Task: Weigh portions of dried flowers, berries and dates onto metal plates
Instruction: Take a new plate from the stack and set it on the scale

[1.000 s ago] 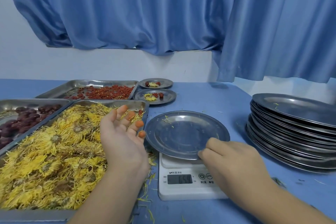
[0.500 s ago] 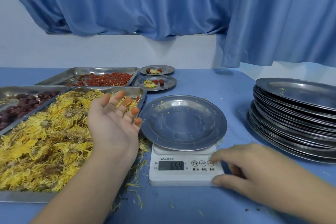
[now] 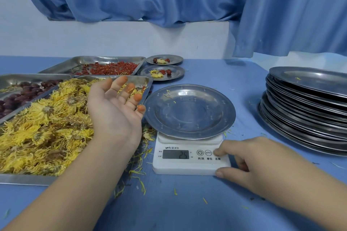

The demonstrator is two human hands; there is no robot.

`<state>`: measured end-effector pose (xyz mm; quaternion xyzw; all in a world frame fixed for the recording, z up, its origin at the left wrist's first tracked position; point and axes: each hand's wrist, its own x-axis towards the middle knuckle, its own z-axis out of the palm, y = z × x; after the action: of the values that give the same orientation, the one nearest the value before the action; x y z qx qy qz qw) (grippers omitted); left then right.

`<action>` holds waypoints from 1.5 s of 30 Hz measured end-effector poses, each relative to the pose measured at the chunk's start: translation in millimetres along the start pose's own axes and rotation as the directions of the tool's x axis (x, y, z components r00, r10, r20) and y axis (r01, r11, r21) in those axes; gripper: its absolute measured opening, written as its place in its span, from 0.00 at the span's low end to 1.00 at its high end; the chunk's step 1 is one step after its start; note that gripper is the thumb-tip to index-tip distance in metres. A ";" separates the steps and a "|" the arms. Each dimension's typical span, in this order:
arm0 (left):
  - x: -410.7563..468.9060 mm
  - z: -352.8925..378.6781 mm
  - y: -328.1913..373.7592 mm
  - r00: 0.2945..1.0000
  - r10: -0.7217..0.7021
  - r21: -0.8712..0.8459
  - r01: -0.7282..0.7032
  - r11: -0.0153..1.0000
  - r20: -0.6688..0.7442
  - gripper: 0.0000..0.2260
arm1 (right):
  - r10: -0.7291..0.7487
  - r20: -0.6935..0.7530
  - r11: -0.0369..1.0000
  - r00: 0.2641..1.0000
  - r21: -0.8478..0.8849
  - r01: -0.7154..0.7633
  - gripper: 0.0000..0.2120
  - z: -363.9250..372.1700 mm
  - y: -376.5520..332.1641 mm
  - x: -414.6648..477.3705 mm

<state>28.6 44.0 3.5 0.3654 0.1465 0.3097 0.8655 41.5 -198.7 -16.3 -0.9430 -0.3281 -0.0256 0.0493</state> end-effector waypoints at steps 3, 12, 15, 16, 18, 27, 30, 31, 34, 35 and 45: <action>-0.7 0.4 -0.5 1.000 0.005 0.009 -0.005 1.000 -0.001 0.13 | -0.013 0.003 0.993 1.000 -0.115 0.013 0.25 0.0 -6.0 -0.1; -2.4 1.7 -0.4 0.999 0.035 0.024 -0.036 0.999 0.023 0.13 | -0.033 -0.053 0.996 0.998 -0.082 0.028 0.31 3.6 -9.6 -2.2; -2.1 2.1 -0.5 0.998 0.051 0.026 -0.052 0.998 0.034 0.13 | 0.000 -0.126 1.000 0.992 0.022 0.003 0.29 3.0 -8.5 0.7; -2.1 2.2 -0.5 0.998 0.055 0.026 -0.056 0.998 0.037 0.13 | 0.007 -0.145 0.999 0.989 0.044 -0.001 0.29 3.8 -9.0 1.7; -2.3 2.3 -0.7 0.997 0.062 0.027 -0.063 0.998 0.044 0.13 | 0.031 -0.175 0.997 0.984 0.080 -0.017 0.28 5.8 -10.3 3.2; -9.8 6.9 -2.8 0.986 0.095 0.080 -0.106 0.991 0.137 0.11 | 0.207 -0.356 0.929 0.911 0.362 -0.070 0.21 0.9 -15.0 9.8; -10.4 7.9 -0.7 0.979 0.125 0.078 -0.138 0.987 0.161 0.11 | 0.215 -0.472 0.899 0.855 0.438 0.015 0.18 -9.8 -31.9 20.4; -9.3 8.1 0.8 0.977 0.131 0.069 -0.144 0.987 0.166 0.11 | 0.211 -0.517 0.898 0.830 0.437 0.044 0.18 -14.9 -37.5 25.7; -6.6 6.0 3.4 0.973 0.145 0.080 -0.162 0.984 0.182 0.11 | 0.223 -0.618 0.907 0.754 0.416 0.073 0.17 -25.8 -47.7 43.9; -6.5 5.5 3.3 0.972 0.140 0.108 -0.162 0.981 0.189 0.11 | 0.236 -0.633 0.912 0.737 0.406 0.056 0.18 -25.5 -48.3 48.5; 0.4 11.1 24.6 0.924 0.110 0.690 -0.348 0.634 0.365 0.04 | 0.131 -0.719 0.977 0.682 0.209 0.033 0.20 -1.9 -40.3 42.8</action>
<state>23.6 51.5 28.9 0.7430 0.0839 0.2744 0.6047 50.0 -141.2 -7.9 -0.8531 -0.2566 -0.3633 0.2729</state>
